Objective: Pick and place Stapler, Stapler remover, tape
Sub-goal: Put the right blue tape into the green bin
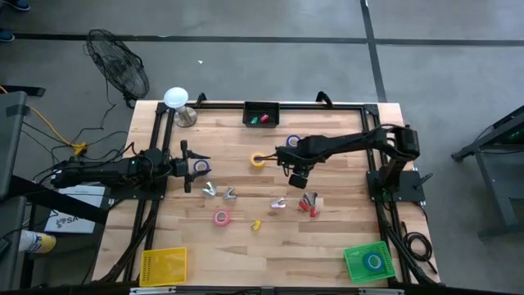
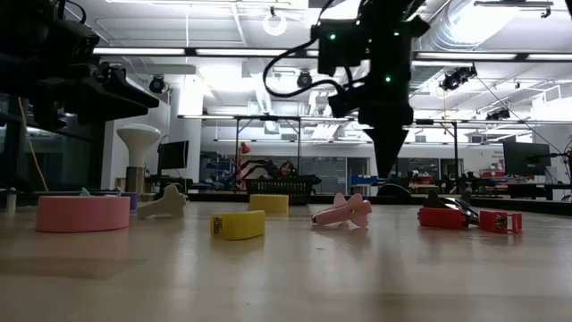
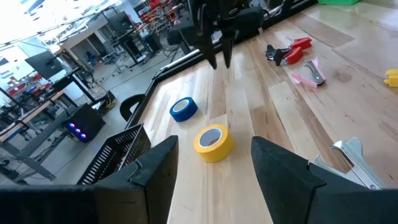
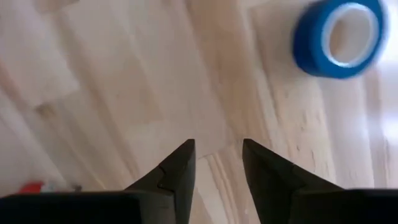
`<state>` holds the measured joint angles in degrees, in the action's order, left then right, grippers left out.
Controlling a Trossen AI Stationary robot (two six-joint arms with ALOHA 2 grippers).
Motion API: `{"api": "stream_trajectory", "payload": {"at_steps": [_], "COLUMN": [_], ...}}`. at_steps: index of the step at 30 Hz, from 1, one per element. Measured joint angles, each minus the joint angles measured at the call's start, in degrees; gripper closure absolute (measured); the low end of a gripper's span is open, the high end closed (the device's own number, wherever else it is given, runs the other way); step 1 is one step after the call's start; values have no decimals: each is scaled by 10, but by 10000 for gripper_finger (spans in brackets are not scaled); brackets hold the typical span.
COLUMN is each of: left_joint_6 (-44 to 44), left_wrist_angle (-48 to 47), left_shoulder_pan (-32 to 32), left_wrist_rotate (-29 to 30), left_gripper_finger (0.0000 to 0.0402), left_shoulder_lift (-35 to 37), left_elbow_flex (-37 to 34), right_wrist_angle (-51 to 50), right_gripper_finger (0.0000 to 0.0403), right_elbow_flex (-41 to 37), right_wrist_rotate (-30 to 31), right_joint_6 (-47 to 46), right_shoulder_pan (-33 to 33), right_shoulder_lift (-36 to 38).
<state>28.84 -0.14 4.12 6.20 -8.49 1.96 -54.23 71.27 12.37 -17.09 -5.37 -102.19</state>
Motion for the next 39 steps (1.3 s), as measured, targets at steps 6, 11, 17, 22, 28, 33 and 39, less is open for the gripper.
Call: {"api": "stream_trajectory", "payload": {"at_steps": [6, 11, 17, 22, 28, 33, 39], "left_joint_6": [0, 0, 0, 0, 0, 0, 0], "left_wrist_angle": [0, 0, 0, 0, 0, 0, 0], "left_shoulder_pan": [0, 0, 0, 0, 0, 0, 0], "left_wrist_rotate": [0, 0, 0, 0, 0, 0, 0], "left_gripper_finger": [204, 204, 204, 204, 204, 204, 204], "left_shoulder_lift": [0, 0, 0, 0, 0, 0, 0], "left_elbow_flex": [0, 0, 0, 0, 0, 0, 0], "right_wrist_angle": [101, 211, 247, 264, 283, 270, 257], "right_gripper_finger": [228, 200, 195, 194, 194, 194, 207], "right_elbow_flex": [-60, -110, -126, -126, -112, -101, -100], "right_wrist_rotate": [57, 25, 94, 31, 7, -29, -85], "right_joint_6": [32, 196, 325, 393, 440, 459, 460], "right_shoulder_pan": [-18, -65, -100, -120, -148, -160, -160], "right_shoulder_lift": [27, 26, 26, 22, -5, -19, -18]}}
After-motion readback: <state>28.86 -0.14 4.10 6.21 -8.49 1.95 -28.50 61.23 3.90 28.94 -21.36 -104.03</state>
